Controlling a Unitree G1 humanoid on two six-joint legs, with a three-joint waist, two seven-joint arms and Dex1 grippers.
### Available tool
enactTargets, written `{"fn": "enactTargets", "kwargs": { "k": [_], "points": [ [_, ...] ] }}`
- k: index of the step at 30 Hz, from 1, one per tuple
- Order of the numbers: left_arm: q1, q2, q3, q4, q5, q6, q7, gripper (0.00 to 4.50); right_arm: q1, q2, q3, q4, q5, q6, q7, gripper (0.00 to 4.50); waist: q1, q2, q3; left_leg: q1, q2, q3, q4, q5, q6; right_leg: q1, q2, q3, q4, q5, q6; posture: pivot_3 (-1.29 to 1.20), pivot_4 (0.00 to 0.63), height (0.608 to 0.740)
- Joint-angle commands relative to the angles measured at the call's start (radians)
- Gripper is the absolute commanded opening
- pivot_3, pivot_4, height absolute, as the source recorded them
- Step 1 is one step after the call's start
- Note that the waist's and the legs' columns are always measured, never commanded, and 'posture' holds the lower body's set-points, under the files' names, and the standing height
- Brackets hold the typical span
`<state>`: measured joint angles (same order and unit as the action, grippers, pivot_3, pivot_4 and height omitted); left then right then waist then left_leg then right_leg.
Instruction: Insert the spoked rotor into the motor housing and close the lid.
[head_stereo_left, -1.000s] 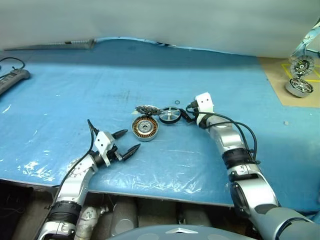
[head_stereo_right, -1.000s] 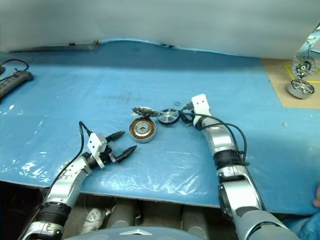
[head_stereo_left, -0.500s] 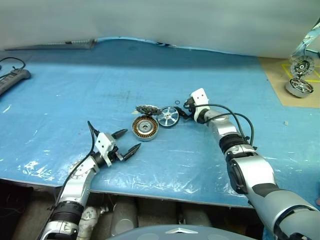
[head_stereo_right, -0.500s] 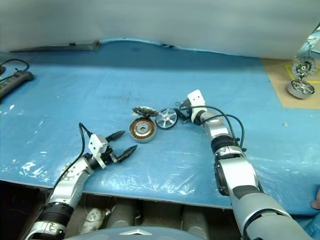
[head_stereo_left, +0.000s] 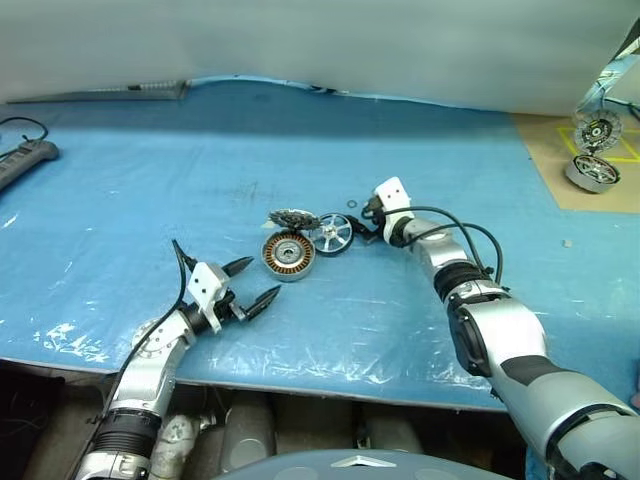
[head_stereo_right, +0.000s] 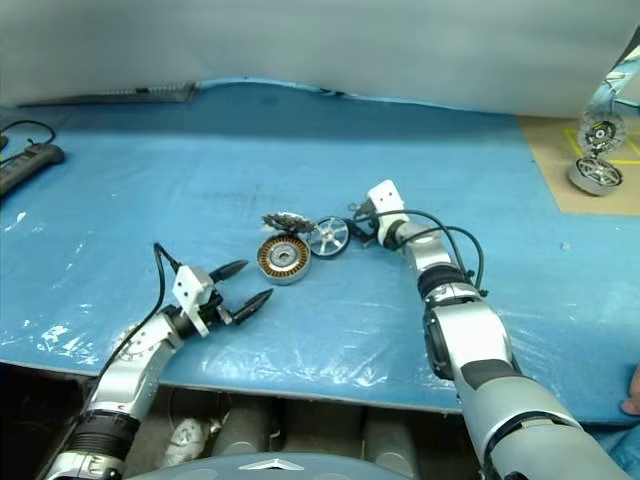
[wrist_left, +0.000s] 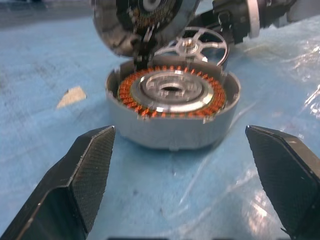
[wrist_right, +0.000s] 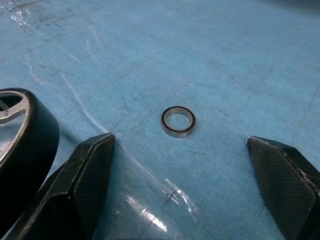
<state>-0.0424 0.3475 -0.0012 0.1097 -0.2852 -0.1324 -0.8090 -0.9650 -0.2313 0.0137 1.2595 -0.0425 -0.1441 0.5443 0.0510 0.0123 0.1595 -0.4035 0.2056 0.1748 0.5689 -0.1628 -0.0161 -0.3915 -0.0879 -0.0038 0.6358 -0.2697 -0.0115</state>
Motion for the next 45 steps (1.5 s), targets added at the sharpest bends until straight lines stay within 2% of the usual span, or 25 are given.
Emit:
{"fn": "enactTargets", "kwargs": {
  "k": [1,15,19,25,28,37,45],
  "points": [
    [0.007,-0.005,-0.009,-0.029,0.007,0.007,0.019,4.47,-0.005,0.021,0.017,0.034,-0.035,0.018,-0.017,4.50,-0.005,0.000,0.000,0.000,0.000,0.000,0.000,0.000,0.000,0.000,0.000,0.000,0.000,0.000,0.000,0.00,0.150,0.740],
    [0.005,-0.026,-0.015,0.037,0.025,-0.039,0.015,4.47,-0.035,0.072,0.017,0.050,-0.057,0.029,-0.088,4.50,-0.009,0.000,0.000,-0.002,0.000,0.003,-0.001,0.000,0.000,-0.005,0.000,0.004,0.001,0.000,0.000,0.00,0.150,0.740],
    [0.001,-0.024,-0.009,0.054,0.021,-0.048,0.006,4.50,-0.038,0.083,0.017,0.054,-0.066,0.036,-0.118,3.57,-0.009,0.000,0.000,-0.001,0.000,0.003,-0.002,0.000,0.000,-0.006,0.000,0.005,0.001,0.000,0.000,0.00,0.150,0.740],
    [0.011,-0.014,-0.001,0.029,0.011,-0.035,0.000,4.50,-0.033,0.095,0.015,0.055,-0.072,0.038,-0.132,1.43,-0.007,0.000,0.000,-0.001,0.000,0.003,-0.003,0.000,0.000,-0.006,0.000,0.005,0.001,0.000,0.000,0.00,0.150,0.740],
    [0.013,-0.012,-0.002,0.009,0.008,-0.021,0.004,4.50,-0.029,0.098,0.017,0.055,-0.076,0.037,-0.134,0.57,-0.007,0.000,0.000,-0.001,0.000,0.003,-0.003,0.000,0.000,-0.006,0.000,0.005,0.000,0.000,0.000,0.00,0.150,0.740],
    [0.012,-0.014,-0.016,-0.091,0.010,0.057,0.042,4.50,0.008,0.045,0.004,0.047,-0.077,0.042,-0.140,0.55,-0.004,-0.001,0.000,-0.001,-0.001,0.003,-0.004,0.000,0.000,-0.006,0.000,0.005,0.000,0.000,0.000,0.00,0.150,0.740],
    [0.013,-0.021,-0.037,-0.144,0.013,0.108,0.058,4.50,0.141,-0.051,0.000,-0.050,-0.059,0.030,-0.083,0.55,0.027,-0.002,-0.001,-0.001,-0.001,0.003,-0.005,0.000,0.000,-0.001,-0.001,0.003,-0.007,0.000,0.000,0.00,0.150,0.740]
  ]
}}
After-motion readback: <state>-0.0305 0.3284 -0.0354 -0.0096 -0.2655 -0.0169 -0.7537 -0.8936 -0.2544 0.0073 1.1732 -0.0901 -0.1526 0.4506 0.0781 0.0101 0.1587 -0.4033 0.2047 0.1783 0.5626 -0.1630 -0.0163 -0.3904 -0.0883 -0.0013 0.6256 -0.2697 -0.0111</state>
